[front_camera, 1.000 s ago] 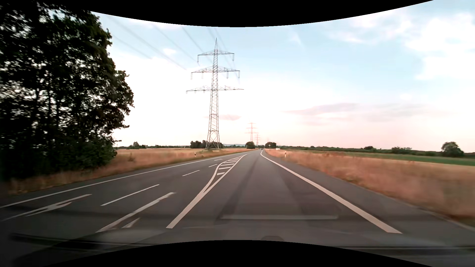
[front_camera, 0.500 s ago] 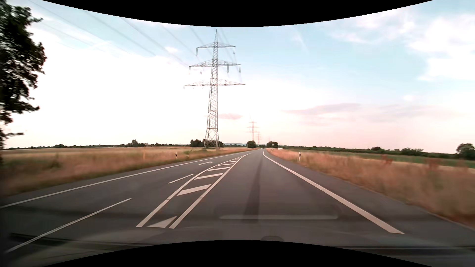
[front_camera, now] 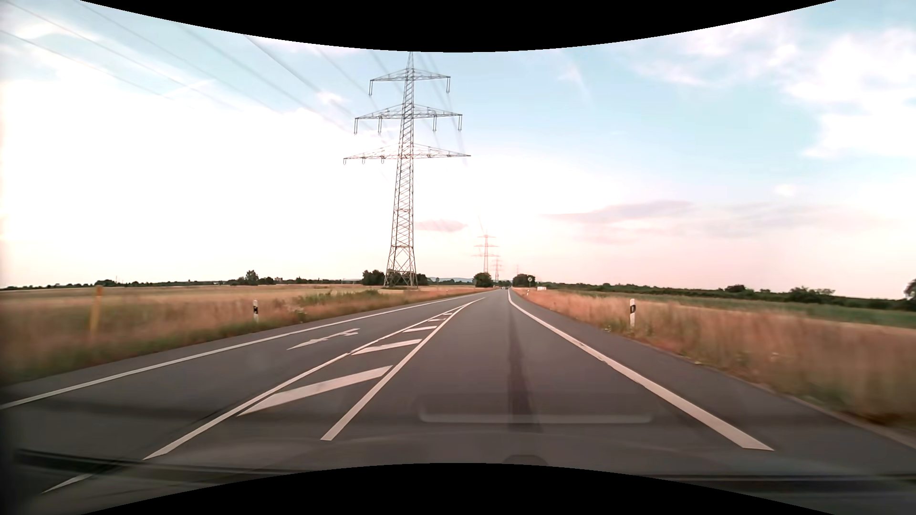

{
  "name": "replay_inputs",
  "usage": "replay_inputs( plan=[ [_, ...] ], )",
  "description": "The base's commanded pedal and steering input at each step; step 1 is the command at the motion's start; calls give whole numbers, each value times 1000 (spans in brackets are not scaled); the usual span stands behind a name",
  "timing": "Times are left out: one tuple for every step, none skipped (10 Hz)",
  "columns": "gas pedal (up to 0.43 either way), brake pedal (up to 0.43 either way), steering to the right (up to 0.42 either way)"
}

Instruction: Follow the waypoints while adhering to traffic rules and regulations

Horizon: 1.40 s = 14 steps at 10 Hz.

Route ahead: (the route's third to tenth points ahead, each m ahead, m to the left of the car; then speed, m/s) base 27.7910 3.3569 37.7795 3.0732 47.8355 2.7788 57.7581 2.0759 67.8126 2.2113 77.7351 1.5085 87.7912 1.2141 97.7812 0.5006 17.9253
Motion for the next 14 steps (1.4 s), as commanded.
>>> replay_inputs(
  plan=[
    [79, 0, 2],
    [79, 0, 2],
    [79, 0, 2],
    [79, 0, 2],
    [79, 0, 2],
    [79, 0, 2],
    [79, 0, 2],
    [79, 0, 2],
    [79, 0, 2],
    [79, 0, 2],
    [79, 0, 2],
    [79, 0, 3],
    [79, 0, 3],
    [79, 0, 3]
  ],
)
